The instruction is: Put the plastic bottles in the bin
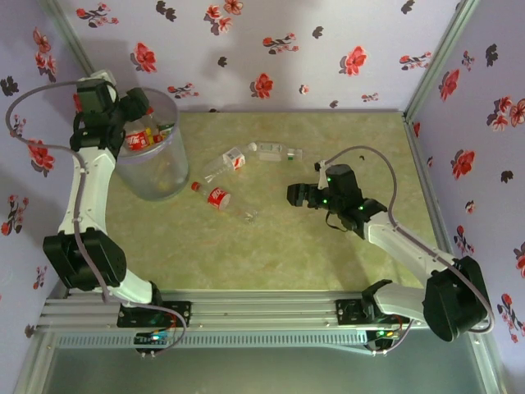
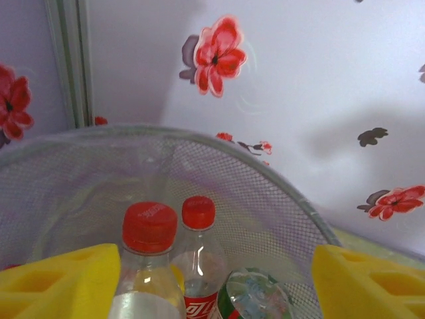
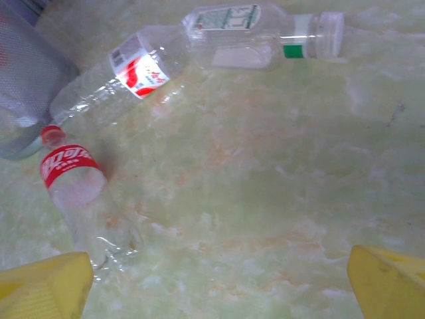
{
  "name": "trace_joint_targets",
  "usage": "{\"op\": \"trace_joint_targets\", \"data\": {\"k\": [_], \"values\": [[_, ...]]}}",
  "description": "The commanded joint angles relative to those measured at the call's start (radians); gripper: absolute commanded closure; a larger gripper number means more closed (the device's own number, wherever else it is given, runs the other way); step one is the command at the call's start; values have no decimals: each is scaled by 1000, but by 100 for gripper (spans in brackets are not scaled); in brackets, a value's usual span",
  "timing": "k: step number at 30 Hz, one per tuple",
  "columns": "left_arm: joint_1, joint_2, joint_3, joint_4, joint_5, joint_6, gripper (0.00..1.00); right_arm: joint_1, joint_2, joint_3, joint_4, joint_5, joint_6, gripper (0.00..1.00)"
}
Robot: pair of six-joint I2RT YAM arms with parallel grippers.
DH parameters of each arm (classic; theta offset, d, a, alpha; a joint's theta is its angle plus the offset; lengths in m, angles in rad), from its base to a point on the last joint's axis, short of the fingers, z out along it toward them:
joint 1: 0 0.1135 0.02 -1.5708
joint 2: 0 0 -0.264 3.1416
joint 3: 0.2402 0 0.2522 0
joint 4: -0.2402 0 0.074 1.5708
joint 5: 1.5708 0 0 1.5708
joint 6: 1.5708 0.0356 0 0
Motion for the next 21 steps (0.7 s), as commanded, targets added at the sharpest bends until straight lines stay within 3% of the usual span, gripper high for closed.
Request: {"op": "trace_joint_targets", "data": {"k": [1, 5, 9, 13, 21], "values": [[-4, 20, -14, -29, 13, 6, 30, -9, 44, 83, -84, 100, -38, 2], [-24, 18, -51, -28, 11, 17, 31, -29, 128, 185, -119, 137, -101, 2], [-35, -43, -75, -5, -4, 23, 22, -61, 296, 330, -193, 105, -225, 2], [-54, -117, -40, -73, -66, 74, 17, -47, 383, 420, -212, -24, -310, 4], [-86, -296, -66, -240, -68, 64, 13, 185, 533, 506, -260, -75, -474, 4]]}}
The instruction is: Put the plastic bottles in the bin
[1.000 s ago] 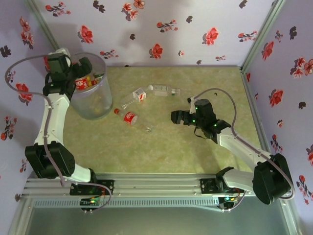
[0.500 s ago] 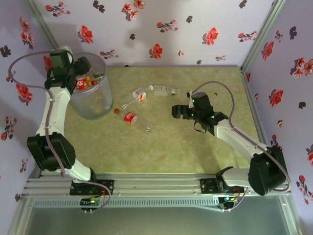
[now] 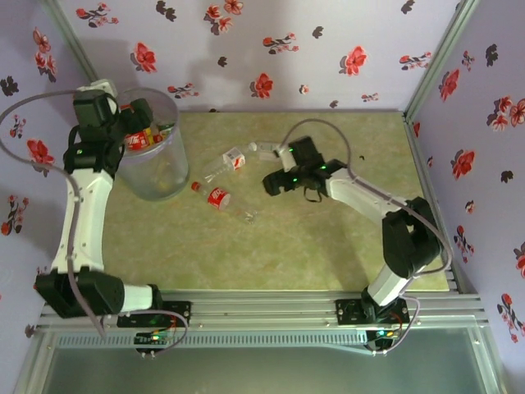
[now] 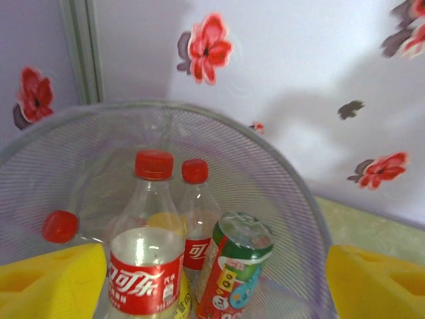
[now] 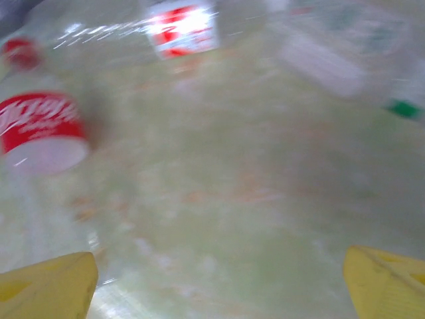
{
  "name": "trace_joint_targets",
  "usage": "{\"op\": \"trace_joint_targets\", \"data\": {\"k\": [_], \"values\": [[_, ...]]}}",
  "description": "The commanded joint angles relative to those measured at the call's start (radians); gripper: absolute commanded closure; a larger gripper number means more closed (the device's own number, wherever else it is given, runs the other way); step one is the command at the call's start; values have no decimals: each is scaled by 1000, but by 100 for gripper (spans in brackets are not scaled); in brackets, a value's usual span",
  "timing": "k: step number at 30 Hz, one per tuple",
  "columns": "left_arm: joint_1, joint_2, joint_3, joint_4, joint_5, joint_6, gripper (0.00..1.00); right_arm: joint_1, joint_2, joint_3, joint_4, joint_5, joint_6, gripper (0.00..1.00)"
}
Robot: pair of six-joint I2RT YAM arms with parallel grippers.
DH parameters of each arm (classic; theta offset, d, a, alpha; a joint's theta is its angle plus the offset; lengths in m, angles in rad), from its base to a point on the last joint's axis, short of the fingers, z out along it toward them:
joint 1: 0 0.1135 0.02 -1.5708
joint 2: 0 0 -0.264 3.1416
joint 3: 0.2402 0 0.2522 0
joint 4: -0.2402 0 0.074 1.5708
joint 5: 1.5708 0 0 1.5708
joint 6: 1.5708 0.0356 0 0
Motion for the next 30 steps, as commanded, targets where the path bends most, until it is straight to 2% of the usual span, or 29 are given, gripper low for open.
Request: {"op": "trace_joint_targets", "data": {"k": [1, 7, 12, 16, 21, 25, 27, 30], "values": [[-27, -66, -4, -107, 12, 2, 13, 76, 74, 48, -46, -48, -100, 3], [-48, -151, -72, -132, 176, -89, 10, 172, 204, 120, -29, -27, -110, 1], [-50, -172, -114, -108, 262, -139, 9, 197, 302, 159, -12, -12, -89, 2], [-54, -164, -126, -85, 282, -162, 9, 201, 341, 165, -22, -7, -87, 12], [-106, -146, -111, -70, 284, -177, 10, 201, 282, 110, -13, 7, -90, 35], [-165, -133, -95, -67, 267, -183, 10, 195, 193, 53, -37, 26, -98, 40], [-207, -123, -87, -64, 255, -185, 10, 184, 113, 7, -50, 32, -95, 46], [-263, -92, -69, -50, 252, -194, 10, 152, -10, -58, -71, 24, -77, 48]]}}
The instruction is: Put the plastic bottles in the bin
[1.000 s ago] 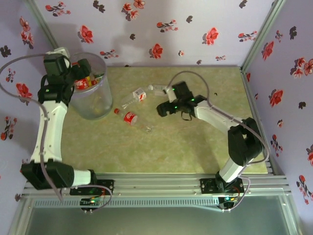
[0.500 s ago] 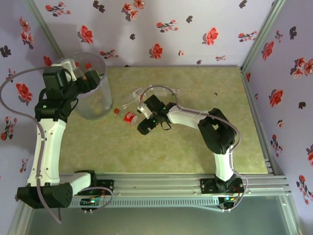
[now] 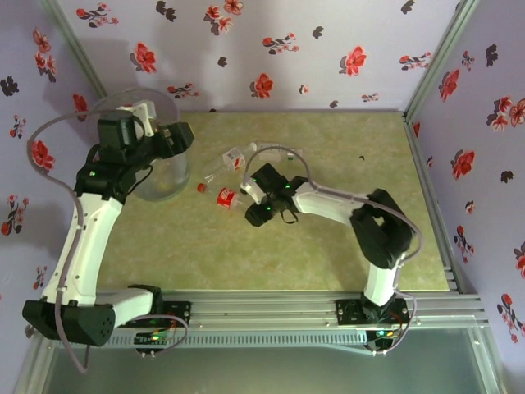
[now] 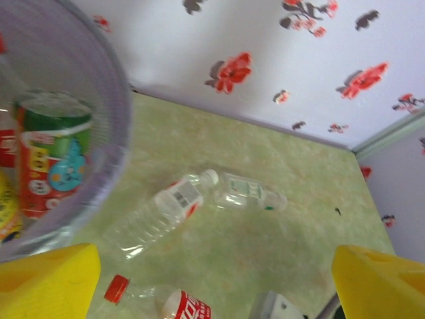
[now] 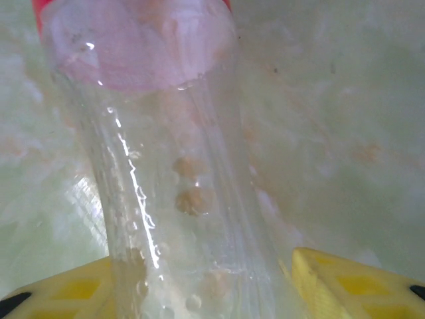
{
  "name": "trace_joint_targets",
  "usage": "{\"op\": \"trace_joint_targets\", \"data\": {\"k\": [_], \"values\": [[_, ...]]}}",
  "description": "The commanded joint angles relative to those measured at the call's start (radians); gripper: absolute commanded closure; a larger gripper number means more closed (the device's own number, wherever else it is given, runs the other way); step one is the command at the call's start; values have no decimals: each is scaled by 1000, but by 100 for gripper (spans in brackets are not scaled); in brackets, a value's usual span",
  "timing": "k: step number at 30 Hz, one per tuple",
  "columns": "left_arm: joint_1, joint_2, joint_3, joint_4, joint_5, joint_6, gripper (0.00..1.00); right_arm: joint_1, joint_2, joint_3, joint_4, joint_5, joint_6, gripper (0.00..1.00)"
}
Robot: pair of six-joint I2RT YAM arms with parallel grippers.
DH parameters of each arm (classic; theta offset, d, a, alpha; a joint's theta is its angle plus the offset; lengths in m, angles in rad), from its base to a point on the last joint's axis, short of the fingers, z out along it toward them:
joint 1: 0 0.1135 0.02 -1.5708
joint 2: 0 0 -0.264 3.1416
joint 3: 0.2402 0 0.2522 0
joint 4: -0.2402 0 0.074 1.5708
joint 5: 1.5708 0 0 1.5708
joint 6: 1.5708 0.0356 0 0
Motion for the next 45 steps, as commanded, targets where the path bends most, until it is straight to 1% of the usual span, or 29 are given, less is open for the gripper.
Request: {"op": "trace_joint_targets", "data": {"k": [1, 4, 6, 8, 10, 13, 16, 21, 23, 27, 32, 33, 36, 38, 39, 40, 43, 45], "values": [[-58, 33, 53, 38, -3, -25, 9, -47, -161, -62, -29, 6, 26, 49], [-116, 61, 62, 75, -2, -40, 9, -103, -295, -134, -13, -18, 77, 50], [-149, 86, 60, 119, 29, -67, 8, -132, -374, -178, 24, -25, 120, 50], [-179, 123, 56, 170, 84, -106, 5, -145, -450, -221, 102, -22, 175, 51], [-211, 162, 56, 224, 129, -142, 0, -150, -506, -271, 224, 0, 252, 51], [-234, 208, 50, 298, 169, -195, 0, -149, -544, -332, 396, 0, 344, 51], [-252, 248, 26, 393, 189, -263, 0, -140, -540, -346, 481, -5, 370, 51], [-298, 316, 45, 408, 193, -275, 1, -127, -545, -366, 587, 0, 368, 51], [-309, 330, 45, 418, 195, -282, 4, -126, -541, -362, 596, -2, 360, 51], [-325, 354, 58, 437, 209, -296, 17, -124, -521, -359, 631, -26, 364, 51], [-327, 363, 77, 440, 213, -294, 36, -121, -496, -349, 648, -45, 360, 50], [-326, 364, 81, 440, 212, -292, 39, -120, -493, -347, 648, -49, 359, 50], [-319, 371, 93, 443, 212, -293, 43, -121, -489, -344, 653, -62, 360, 49], [-311, 377, 100, 450, 213, -295, 47, -120, -487, -340, 652, -70, 360, 45], [-305, 380, 101, 457, 213, -299, 48, -121, -487, -337, 652, -72, 360, 40], [-298, 383, 106, 461, 213, -302, 49, -121, -488, -335, 650, -72, 361, 34], [-277, 392, 129, 451, 208, -289, 49, -128, -497, -330, 637, -69, 367, 11], [-257, 392, 151, 427, 191, -267, 49, -140, -513, -323, 612, -61, 377, 1]]}}
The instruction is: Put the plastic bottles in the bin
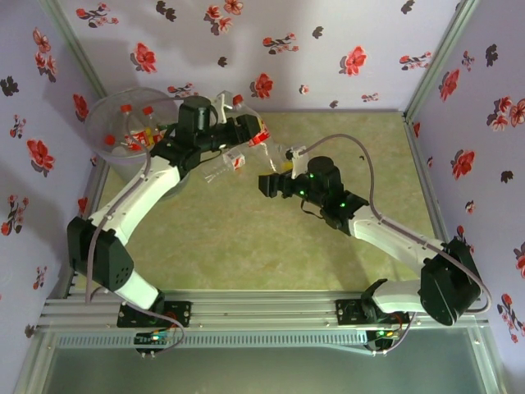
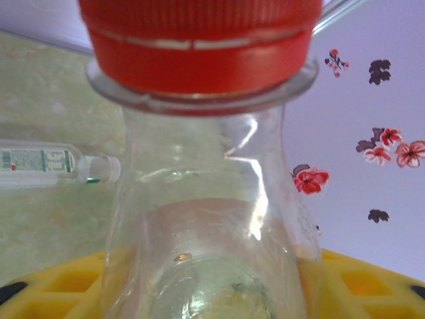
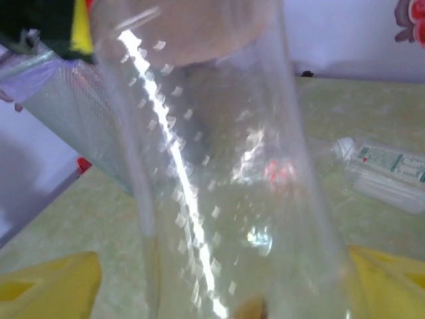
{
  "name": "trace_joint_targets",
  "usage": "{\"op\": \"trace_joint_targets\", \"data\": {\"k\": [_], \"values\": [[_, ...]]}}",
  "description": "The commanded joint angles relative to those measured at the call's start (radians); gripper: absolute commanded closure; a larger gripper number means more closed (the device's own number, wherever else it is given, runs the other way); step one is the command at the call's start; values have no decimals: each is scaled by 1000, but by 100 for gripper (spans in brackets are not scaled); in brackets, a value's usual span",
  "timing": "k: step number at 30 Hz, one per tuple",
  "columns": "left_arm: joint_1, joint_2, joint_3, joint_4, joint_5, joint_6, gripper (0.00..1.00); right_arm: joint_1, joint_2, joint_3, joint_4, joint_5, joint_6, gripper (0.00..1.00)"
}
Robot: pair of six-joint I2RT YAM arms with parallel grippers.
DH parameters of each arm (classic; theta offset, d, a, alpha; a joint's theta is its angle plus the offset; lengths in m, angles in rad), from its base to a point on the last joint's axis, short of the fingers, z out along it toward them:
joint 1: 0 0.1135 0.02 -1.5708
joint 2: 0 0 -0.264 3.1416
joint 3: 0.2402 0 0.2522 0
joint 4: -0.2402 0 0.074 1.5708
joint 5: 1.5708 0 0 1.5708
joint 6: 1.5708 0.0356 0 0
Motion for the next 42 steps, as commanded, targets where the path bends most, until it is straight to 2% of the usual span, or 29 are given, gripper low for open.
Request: {"op": "trace_joint_targets", "data": {"k": [1, 7, 10, 13, 15, 19, 23, 26, 27, 30, 36, 42], "values": [[43, 0, 75, 9, -15, 37, 49, -18, -33, 33, -12, -4, 15, 1], [163, -20, 192, -71, -38, 114, 51, -92, -153, 39, -127, 64, 19, 1], [262, -50, 251, -119, -69, 158, 53, -131, -191, 35, -195, 83, 3, 1], [385, -94, 292, -159, -131, 197, 61, -164, -207, 8, -222, 73, 8, 1], [472, -122, 308, -191, -216, 211, 69, -177, -212, -13, -229, 63, 15, 1], [611, -154, 307, -168, -345, 249, 83, -183, -208, -45, -245, 56, 20, 1], [741, -119, 370, -189, -395, 249, 90, -185, -213, -56, -285, 56, 6, 1], [771, -103, 359, -151, -483, 264, 92, -187, -220, -65, -302, 61, 2, 1], [774, -102, 345, -133, -548, 257, 93, -188, -220, -67, -306, 61, 2, 1], [778, -90, 273, -16, -645, 251, 97, -188, -219, -62, -319, 56, 3, 1], [771, 31, 328, -35, -652, 293, 100, -191, -226, -54, -348, 71, -9, 1], [735, 74, 252, 40, -658, 356, 100, -197, -226, -55, -349, 69, -10, 1]]}}
